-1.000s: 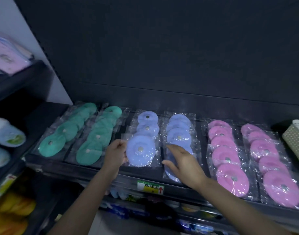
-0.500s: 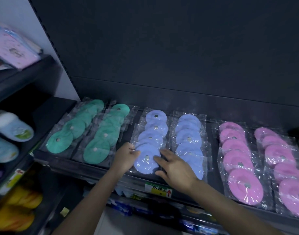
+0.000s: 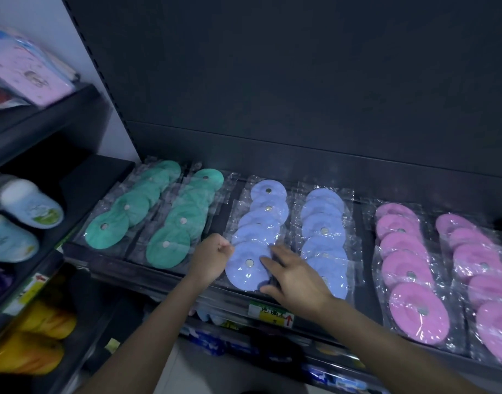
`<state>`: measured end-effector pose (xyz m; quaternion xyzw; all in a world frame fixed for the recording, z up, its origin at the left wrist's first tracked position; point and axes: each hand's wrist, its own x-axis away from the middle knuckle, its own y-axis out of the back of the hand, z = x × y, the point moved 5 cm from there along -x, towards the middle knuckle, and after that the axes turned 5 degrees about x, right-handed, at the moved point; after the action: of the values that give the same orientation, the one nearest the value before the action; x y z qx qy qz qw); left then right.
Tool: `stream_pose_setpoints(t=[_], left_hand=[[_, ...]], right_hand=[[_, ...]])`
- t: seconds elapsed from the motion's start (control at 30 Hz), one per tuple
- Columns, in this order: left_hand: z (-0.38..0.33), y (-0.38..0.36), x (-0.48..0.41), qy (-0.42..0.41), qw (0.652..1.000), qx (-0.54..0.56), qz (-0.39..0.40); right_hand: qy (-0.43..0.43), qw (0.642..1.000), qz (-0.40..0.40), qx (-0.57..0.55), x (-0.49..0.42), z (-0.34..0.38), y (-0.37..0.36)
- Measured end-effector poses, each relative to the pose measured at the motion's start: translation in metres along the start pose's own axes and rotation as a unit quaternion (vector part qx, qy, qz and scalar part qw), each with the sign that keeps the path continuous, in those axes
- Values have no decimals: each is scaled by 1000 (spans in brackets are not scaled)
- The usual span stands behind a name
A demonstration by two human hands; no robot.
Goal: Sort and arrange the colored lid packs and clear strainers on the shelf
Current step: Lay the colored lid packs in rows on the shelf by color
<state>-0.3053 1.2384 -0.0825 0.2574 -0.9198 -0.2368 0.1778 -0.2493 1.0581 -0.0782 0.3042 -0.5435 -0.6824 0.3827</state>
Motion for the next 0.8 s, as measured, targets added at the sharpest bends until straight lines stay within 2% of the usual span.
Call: stream_pose_setpoints(t=[0.13, 0.37, 0.47, 0.73, 0.8], left_hand=[[-4, -4, -4, -55, 998, -24, -2], [-13, -6, -14, -92, 990, -102, -20], [-17, -6, -17, -89, 991, -96, -22], [-15, -6, -19, -87, 994, -63, -13], [-14, -4, -23, -79, 994, -71, -19]], right_hand=[[-9, 1000, 2, 16, -2, -1, -2], [-28, 999, -17, 43, -18, -5, -1], [-37, 998, -27, 45, -21, -6, 1], [-26, 999, 30, 4, -14, 0, 6], [-20, 1000, 18, -7, -15, -3, 9]])
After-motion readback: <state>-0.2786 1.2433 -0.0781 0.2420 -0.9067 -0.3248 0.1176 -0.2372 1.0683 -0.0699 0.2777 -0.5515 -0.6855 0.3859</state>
